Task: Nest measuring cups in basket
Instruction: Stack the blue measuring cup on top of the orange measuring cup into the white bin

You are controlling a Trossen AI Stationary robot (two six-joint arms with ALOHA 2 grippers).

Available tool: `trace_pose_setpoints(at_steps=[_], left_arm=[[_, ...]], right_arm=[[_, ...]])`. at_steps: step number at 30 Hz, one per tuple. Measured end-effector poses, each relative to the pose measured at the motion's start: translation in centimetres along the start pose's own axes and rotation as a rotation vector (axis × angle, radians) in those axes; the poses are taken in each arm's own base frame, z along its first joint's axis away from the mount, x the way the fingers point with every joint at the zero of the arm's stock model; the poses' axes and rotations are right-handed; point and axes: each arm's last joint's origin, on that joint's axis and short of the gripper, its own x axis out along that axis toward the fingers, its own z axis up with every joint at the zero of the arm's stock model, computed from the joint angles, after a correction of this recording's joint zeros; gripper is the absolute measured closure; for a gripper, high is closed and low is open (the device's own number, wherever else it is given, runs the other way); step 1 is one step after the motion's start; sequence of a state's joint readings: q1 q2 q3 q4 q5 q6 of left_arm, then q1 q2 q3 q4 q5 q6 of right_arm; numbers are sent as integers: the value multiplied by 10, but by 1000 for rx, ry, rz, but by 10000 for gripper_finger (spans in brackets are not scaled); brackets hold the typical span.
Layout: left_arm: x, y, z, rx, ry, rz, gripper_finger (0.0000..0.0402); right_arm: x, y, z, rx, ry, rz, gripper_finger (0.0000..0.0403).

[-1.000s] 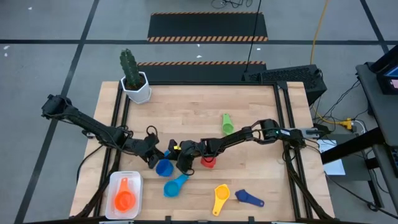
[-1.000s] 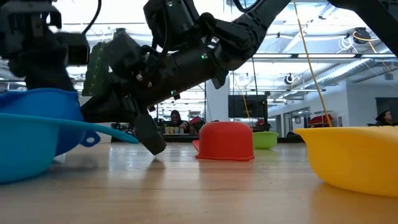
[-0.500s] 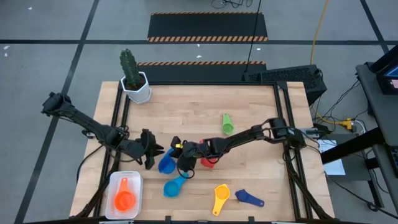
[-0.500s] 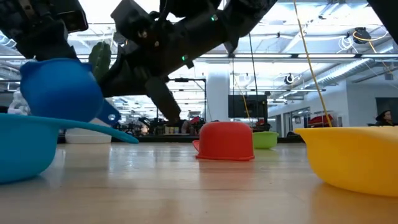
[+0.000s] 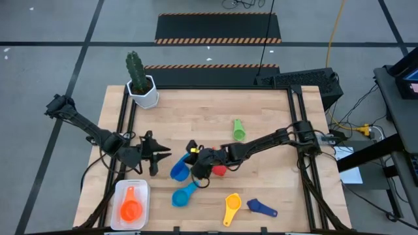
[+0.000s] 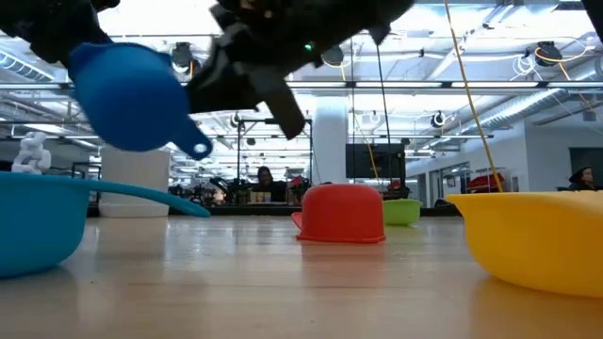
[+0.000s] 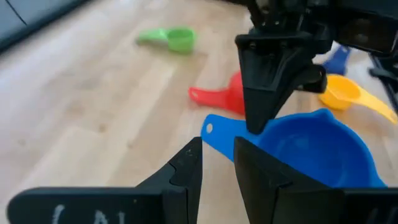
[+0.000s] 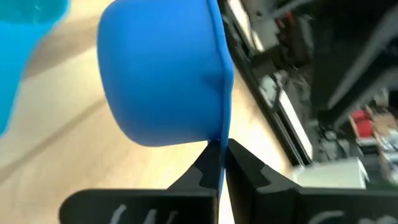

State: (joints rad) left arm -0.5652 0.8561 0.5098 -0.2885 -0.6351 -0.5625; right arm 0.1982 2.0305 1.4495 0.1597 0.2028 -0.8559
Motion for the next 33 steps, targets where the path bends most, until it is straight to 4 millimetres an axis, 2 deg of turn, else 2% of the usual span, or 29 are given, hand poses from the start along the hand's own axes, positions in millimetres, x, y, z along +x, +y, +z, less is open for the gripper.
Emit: trace_pose_setpoints(at_steps=[9, 14, 18, 24, 27, 30, 33], left_arm=[[4, -3, 1, 148, -25, 20, 309], [10, -12, 4, 262, -73, -4, 307], [20, -14, 3, 340, -75, 39, 274], [32, -17, 7, 411, -126, 110, 176], [34, -21, 12, 457, -179, 110, 139], [35, -21, 16, 485, -207, 123, 124], [31, -19, 18, 461, -207, 100, 130]], right_arm=[[-54, 15, -22, 170, -210, -211, 403], [-78, 8, -24, 300, -321, -303, 403], [-82, 5, -22, 324, -367, -334, 403], [-88, -2, -16, 401, -460, -389, 403], [-90, -4, -15, 423, -489, -407, 403], [-91, -6, -13, 450, -514, -416, 403], [-91, -3, -12, 446, -512, -405, 403]])
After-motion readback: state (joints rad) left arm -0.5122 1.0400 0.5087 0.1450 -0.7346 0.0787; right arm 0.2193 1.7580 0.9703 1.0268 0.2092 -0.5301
